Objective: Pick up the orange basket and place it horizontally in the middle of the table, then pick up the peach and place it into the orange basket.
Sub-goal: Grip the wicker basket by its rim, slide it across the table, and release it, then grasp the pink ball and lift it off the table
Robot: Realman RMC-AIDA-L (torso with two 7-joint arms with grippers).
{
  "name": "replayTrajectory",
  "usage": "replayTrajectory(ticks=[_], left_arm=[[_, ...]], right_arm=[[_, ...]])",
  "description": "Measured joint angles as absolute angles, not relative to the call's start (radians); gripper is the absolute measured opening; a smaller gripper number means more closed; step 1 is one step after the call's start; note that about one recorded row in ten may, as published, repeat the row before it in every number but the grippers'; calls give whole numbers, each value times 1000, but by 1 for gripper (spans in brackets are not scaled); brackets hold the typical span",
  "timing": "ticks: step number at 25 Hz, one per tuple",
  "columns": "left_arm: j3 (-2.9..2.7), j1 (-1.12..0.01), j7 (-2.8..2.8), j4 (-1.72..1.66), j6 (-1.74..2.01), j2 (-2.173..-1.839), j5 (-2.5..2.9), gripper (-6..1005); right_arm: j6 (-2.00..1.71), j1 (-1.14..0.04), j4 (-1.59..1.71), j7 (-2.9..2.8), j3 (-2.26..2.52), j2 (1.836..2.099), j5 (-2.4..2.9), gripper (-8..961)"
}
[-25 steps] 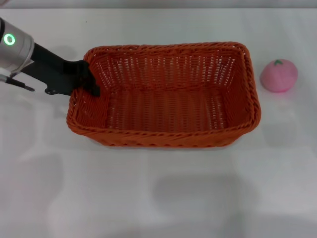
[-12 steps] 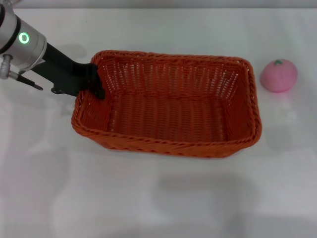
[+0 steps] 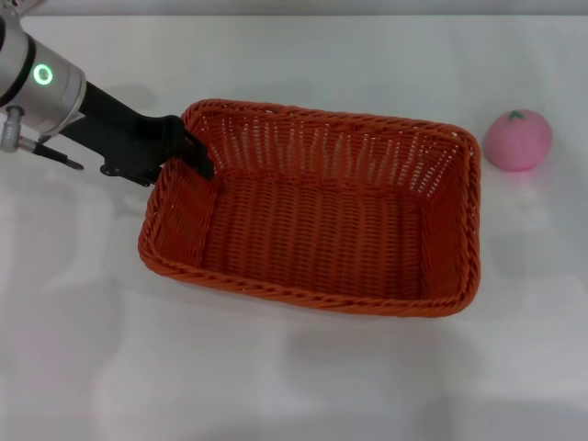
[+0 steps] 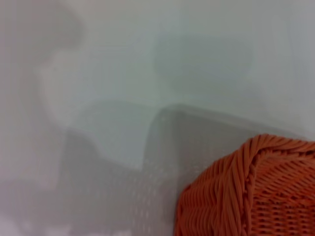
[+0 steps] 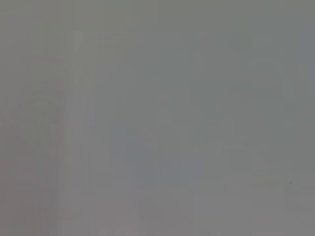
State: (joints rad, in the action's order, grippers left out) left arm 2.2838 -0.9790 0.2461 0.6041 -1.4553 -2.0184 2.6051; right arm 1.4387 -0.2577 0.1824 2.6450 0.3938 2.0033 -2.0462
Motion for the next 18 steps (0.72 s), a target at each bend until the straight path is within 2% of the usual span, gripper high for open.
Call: replayTrajectory(ticks=[6, 11, 13, 16, 18], left_arm=[[2285, -922, 288, 652, -1444, -2013, 2547, 467], [2286, -840, 383, 740, -1422, -2007, 2495, 669], [2286, -811, 427, 764, -1401, -2004, 2460, 746], [2287, -754, 528, 796, -1361, -2003, 2378, 861], [2287, -706, 620, 819, -1328, -2011, 2306, 861]], right_arm=[[1439, -251, 191, 2641, 400, 2002, -2044, 780], [1388, -234, 254, 2561, 404, 1982, -1991, 780], [1349, -226, 322, 2462, 404, 1970, -1928, 780], [1303, -219, 438, 2281, 404, 1933, -1769, 780], [1296, -221, 490, 2168, 404, 1901, -1665, 780]])
